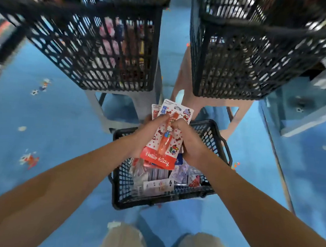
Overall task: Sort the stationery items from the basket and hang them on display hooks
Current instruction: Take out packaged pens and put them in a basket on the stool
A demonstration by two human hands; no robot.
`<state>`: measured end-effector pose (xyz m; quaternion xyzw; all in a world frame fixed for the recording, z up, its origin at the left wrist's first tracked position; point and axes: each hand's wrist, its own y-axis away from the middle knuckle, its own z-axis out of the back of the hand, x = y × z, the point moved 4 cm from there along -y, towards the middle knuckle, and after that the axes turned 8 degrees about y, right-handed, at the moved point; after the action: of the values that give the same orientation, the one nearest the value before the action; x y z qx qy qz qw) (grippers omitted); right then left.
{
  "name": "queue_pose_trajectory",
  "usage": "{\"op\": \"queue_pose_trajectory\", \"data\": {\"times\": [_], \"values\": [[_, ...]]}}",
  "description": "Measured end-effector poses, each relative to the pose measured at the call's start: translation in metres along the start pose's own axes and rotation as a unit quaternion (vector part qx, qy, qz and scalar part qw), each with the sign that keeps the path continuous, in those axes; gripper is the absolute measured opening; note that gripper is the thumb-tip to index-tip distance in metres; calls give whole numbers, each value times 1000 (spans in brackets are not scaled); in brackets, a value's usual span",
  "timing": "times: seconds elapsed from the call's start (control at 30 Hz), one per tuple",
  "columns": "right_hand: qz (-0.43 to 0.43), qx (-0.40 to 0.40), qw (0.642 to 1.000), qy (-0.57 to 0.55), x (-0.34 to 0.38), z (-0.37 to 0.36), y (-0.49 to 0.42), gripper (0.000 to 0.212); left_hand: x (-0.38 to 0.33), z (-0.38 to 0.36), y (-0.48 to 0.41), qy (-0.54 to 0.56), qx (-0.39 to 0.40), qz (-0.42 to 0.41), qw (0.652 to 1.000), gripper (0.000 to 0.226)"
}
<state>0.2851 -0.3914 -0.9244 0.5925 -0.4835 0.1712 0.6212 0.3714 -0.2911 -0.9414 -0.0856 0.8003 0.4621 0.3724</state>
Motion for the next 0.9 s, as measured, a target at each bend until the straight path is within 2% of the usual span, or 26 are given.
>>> {"op": "queue_pose_trajectory", "data": {"times": [0.13, 0.17, 0.2, 0.33, 0.37, 0.43, 0.47, 0.5, 0.57, 0.63, 0.73, 0.9], "values": [[-37, 10, 999, -33, 73, -19, 73, 44, -52, -29, 67, -1, -5, 6, 1000, 79], [-43, 8, 998, -46, 90, -23, 90, 38, -65, -35, 84, -5, 0, 4, 1000, 78], [-51, 5, 997, -60, 107, -27, 107, 28, -77, -41, 101, -9, 8, 9, 1000, 76], [-95, -14, 991, -92, 159, -38, 167, 28, -126, -66, 158, -60, 26, -13, 998, 56], [-92, -17, 991, -97, 175, -41, 180, 28, -144, -74, 168, -81, 22, -24, 996, 48], [-72, -35, 992, -98, 208, -44, 199, 43, -181, -81, 182, -100, -29, -33, 994, 32], [-49, -43, 994, -90, 230, -44, 205, 49, -201, -88, 193, -95, -22, -24, 995, 30], [-24, -51, 995, -82, 252, -44, 209, 51, -221, -98, 204, -86, 18, -9, 996, 36], [22, -65, 995, -71, 299, -43, 214, 49, -265, -115, 220, -107, 71, -5, 992, 66], [57, -77, 993, -64, 341, -41, 215, 40, -311, -132, 228, -135, 39, -40, 989, 82], [84, -73, 991, -81, 389, -32, 212, 28, -364, -159, 236, -119, -10, -95, 988, 69], [63, -96, 989, -94, 432, -3, 198, 36, -400, -197, 223, -108, 2, -136, 985, 50]]}}
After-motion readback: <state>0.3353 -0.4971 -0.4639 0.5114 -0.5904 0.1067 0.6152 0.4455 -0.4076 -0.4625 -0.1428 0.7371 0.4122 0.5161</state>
